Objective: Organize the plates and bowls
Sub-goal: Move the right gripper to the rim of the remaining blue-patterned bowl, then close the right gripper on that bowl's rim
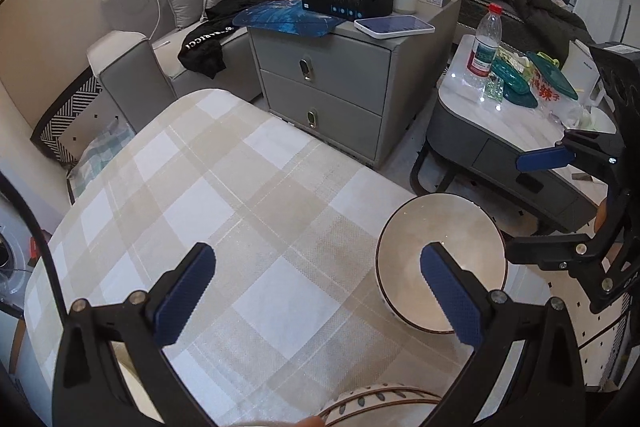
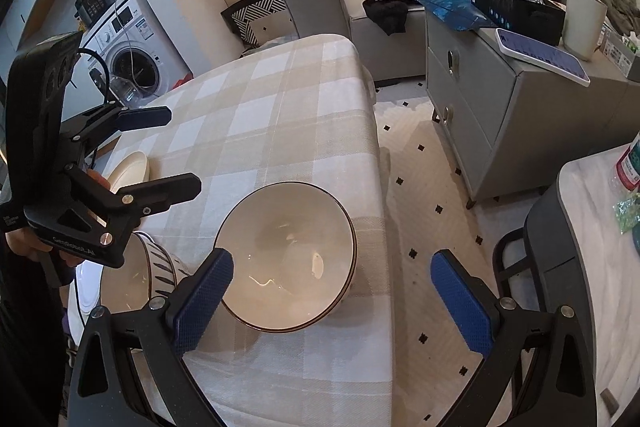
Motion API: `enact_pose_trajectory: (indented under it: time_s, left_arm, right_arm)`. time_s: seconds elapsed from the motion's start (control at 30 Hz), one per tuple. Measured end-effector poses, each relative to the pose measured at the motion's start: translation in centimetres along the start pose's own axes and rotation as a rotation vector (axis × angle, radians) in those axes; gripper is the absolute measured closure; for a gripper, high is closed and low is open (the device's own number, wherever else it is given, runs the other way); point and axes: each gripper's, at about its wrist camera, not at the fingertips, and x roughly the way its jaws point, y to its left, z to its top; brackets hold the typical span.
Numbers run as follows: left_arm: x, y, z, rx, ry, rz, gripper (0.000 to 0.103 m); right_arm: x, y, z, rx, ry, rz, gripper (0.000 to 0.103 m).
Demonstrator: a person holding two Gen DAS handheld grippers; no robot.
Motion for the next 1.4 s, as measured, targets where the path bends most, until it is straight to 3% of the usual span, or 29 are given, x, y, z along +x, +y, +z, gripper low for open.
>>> enact_pose_trajectory:
  time_s: [0.5, 0.83, 1.1, 1.33, 1.4]
  left_arm:
    - [4.1, -1.1, 0.0, 0.090, 0.128, -0.077, 0.001]
    - [5.6, -1.3, 0.1, 0.107, 0.171, -0.111, 0.002]
    - [6.9, -1.7, 0.2, 0.154, 0.228, -0.108, 0.004]
    - [7.9, -2.3, 0.0, 0.173, 0.289, -0.102, 0.014]
    - [8.1, -2.3, 0.0, 0.169, 0.302, -0.113, 0.025]
  right_arm:
    - [3.2, -0.8, -0.5, 0.029, 0.077, -0.013, 0.003]
    - [5.2, -0.4, -1.1, 0.016, 0.121, 0.000, 0.012]
    - [6.3, -1.0, -1.3, 0.045, 0.137, 0.010, 0.028]
    - [7.2, -1.3, -1.3, 0.074, 0.154, 0.029, 0.045]
    - [7.4, -1.3, -1.3, 0.074, 0.155, 0.031, 0.047]
